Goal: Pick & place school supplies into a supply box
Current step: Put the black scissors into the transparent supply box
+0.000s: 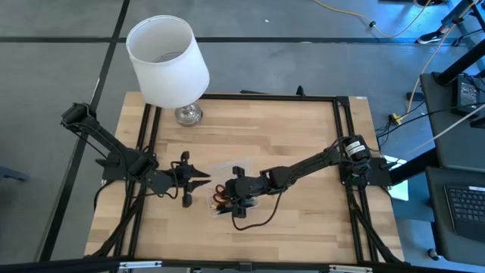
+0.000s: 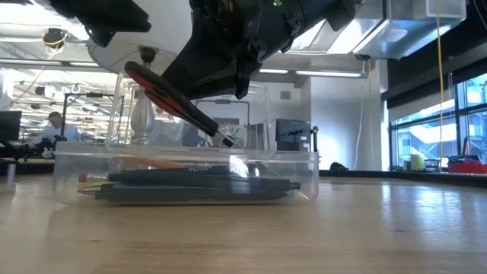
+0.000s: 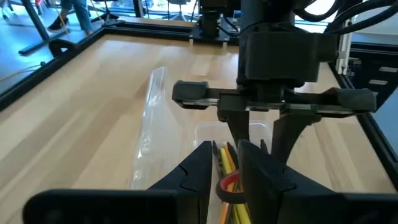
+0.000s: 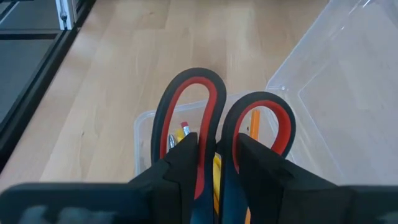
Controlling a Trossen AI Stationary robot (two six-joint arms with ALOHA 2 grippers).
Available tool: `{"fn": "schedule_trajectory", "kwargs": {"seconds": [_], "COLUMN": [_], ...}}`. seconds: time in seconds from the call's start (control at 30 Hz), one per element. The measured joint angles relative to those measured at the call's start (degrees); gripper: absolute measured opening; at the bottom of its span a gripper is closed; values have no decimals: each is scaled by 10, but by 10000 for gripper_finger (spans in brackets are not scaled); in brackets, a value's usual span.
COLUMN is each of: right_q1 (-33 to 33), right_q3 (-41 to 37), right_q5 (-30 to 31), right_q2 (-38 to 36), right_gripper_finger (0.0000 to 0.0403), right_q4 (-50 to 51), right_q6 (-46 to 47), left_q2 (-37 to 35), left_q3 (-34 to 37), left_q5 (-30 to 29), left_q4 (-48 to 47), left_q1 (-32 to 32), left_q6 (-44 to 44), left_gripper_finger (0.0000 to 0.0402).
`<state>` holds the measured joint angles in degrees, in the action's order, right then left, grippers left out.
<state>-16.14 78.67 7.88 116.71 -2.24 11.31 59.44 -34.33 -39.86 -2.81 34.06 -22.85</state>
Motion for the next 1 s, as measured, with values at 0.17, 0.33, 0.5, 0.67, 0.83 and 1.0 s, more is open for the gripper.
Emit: {"fn": "schedule_trajectory", "kwargs": {"seconds": [0.17,0.33,0.5,0.67,0.83,1.0], "right_q1": [0,0,0,0,0,0], "right_q3": [0,0,0,0,0,0], "right_q5": [0,0,0,0,0,-9], "right_q2": [0,0,0,0,0,0], "right_gripper_finger": [113,113,113,113,113,113], "right_q4": [0,0,0,0,0,10], "right_q6": [3,3,3,5,5,4], "left_q2": [0,0,12,78,130,149], "left_q3": [0,0,0,0,-13,-19], "left_q5": [64,139,128,113,108,104], "left_q4": [0,0,11,80,102,104], "left_q1": [3,23,38,41,42,44], "left_q6": [-10,4,48,122,150,135], "left_gripper_finger": [72,72,72,72,72,72]}}
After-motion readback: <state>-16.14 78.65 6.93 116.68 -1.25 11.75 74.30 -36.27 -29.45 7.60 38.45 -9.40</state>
